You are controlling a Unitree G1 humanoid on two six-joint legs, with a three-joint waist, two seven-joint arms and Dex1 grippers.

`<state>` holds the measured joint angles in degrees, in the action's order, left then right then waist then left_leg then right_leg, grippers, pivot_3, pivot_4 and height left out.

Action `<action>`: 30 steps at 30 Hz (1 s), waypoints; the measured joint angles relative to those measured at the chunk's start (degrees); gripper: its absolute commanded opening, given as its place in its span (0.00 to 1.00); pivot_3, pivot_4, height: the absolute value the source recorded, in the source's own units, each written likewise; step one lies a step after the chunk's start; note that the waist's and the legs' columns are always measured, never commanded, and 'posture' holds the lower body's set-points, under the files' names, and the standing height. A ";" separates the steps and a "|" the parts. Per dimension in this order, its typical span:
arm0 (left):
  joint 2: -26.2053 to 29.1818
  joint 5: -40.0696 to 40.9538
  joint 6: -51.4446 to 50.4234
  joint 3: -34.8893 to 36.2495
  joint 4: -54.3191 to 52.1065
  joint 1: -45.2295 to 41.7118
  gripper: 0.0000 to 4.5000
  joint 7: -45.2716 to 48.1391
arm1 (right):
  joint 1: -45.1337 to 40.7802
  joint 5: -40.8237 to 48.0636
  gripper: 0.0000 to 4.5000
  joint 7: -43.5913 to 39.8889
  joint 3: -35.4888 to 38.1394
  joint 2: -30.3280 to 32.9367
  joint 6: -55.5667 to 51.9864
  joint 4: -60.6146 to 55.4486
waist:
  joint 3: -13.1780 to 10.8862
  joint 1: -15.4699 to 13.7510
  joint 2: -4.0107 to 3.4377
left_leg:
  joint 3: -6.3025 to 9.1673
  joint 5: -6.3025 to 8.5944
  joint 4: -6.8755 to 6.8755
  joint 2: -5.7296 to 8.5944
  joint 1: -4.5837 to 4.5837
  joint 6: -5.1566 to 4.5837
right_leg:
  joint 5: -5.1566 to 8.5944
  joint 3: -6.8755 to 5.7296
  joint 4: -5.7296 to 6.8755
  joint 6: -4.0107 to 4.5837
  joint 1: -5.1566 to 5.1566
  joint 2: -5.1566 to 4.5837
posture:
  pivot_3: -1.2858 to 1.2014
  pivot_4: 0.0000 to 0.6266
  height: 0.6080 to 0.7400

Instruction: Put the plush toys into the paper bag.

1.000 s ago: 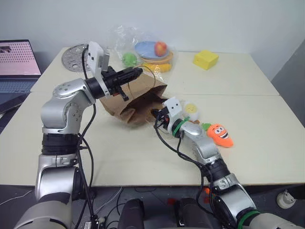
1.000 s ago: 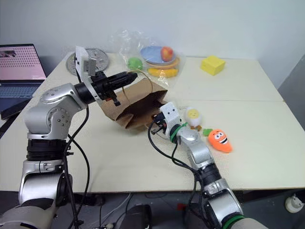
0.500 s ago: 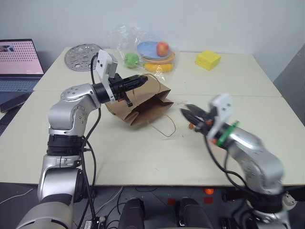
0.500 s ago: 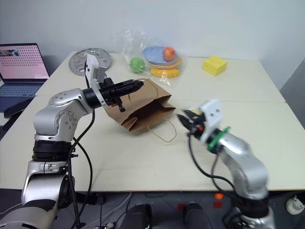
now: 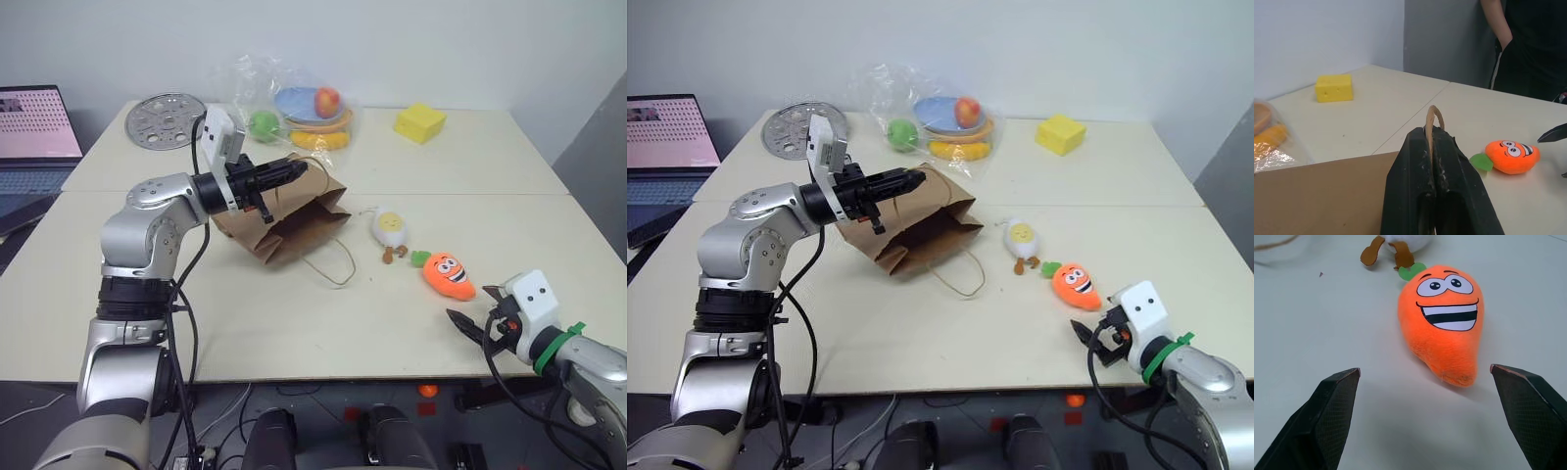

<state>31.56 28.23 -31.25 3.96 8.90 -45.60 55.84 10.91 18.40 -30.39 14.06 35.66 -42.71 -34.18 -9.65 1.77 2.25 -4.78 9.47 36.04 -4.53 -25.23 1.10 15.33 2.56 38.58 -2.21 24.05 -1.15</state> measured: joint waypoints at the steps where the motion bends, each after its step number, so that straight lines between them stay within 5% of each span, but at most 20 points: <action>1: 0.08 0.01 -0.14 0.01 -0.04 0.03 0.00 -0.01 | -0.17 -0.84 0.99 0.09 -0.45 -0.01 1.13 1.69 | 0.00 -0.03 0.01 | -0.02 0.00 0.00 0.01 0.00 0.00 | -0.01 0.01 -0.01 0.01 0.00 -0.02 | 0.52 0.24 1.00; 9: 0.35 0.22 -1.03 0.19 -0.75 0.46 0.00 -0.16 | -5.27 -2.12 0.96 0.55 -4.45 -2.35 7.36 8.54 | -0.02 -0.05 0.02 | -0.03 0.00 -0.04 0.01 -0.04 0.00 | -0.03 0.04 -0.06 0.10 0.02 0.00 | 0.52 0.24 1.00; 22: 0.90 0.64 -2.01 0.87 -1.96 1.55 0.00 -0.67 | -8.03 -3.10 0.01 0.51 -4.53 -3.10 12.15 14.02 | -0.03 -0.16 0.04 | -0.01 0.01 -0.04 0.02 -0.06 0.01 | -0.06 0.02 -0.04 0.04 0.00 0.01 | 0.52 0.24 1.00; 30: 0.76 0.64 -2.01 0.75 -1.81 1.13 0.00 -0.33 | -16.26 9.93 0.00 -8.45 -4.30 4.30 2.44 1.86 | -0.11 0.11 0.04 | 0.06 0.00 -0.03 -0.05 0.01 0.00 | -0.06 -0.01 0.00 0.02 -0.01 0.09 | 0.52 0.24 1.00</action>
<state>32.32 28.87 -33.27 4.71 7.09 -44.46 55.52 -5.36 28.33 -38.85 9.76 39.96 -40.27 -32.32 -9.75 1.87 2.29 -4.72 9.47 36.01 -4.58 -25.22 1.11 15.26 2.55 38.58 -2.18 24.04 -1.06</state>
